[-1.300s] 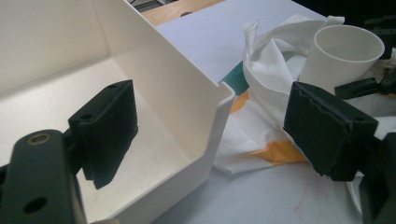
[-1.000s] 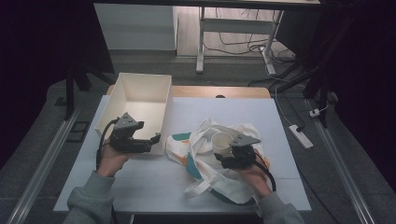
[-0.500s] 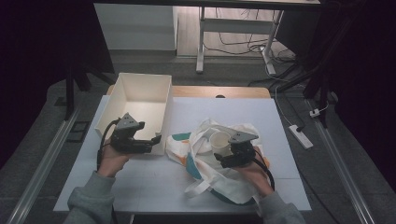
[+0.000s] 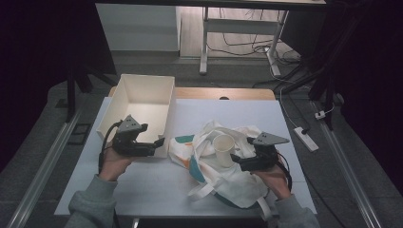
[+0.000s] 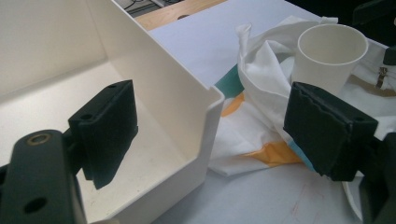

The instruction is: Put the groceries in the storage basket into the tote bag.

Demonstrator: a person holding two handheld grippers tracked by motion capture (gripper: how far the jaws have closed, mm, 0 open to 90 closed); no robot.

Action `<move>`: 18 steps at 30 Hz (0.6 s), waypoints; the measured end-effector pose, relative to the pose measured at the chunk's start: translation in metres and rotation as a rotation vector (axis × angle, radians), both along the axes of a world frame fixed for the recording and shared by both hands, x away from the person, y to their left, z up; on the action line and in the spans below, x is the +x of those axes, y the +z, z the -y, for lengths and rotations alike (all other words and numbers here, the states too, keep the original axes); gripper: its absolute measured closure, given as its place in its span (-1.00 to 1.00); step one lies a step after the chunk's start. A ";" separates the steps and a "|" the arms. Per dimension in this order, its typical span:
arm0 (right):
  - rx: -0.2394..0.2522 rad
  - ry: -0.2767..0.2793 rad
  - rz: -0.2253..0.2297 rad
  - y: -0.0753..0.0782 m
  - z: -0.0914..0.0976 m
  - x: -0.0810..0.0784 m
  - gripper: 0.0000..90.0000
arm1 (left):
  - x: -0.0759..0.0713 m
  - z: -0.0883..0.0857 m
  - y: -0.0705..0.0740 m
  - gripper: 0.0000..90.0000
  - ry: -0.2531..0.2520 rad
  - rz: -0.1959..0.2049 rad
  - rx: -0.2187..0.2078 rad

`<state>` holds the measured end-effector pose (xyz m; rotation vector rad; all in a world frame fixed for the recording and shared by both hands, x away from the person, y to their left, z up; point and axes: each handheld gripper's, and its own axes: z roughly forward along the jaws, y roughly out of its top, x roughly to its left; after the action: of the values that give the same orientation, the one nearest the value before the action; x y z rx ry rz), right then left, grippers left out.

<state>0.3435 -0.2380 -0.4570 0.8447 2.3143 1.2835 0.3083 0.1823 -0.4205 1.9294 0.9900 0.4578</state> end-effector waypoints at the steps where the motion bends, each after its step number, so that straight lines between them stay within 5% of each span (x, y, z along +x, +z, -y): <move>1: 0.002 0.000 0.004 0.001 0.002 0.000 -0.80 | 0.000 0.000 0.000 -0.61 0.000 0.001 0.000; 18: -0.008 -0.020 0.037 0.013 0.023 -0.002 -0.52 | 0.000 0.003 0.000 -0.61 -0.019 -0.010 -0.002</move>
<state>0.3413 -0.2606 -0.4439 0.8327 2.2756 1.2693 0.3079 0.1797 -0.4203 1.9393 0.9781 0.4363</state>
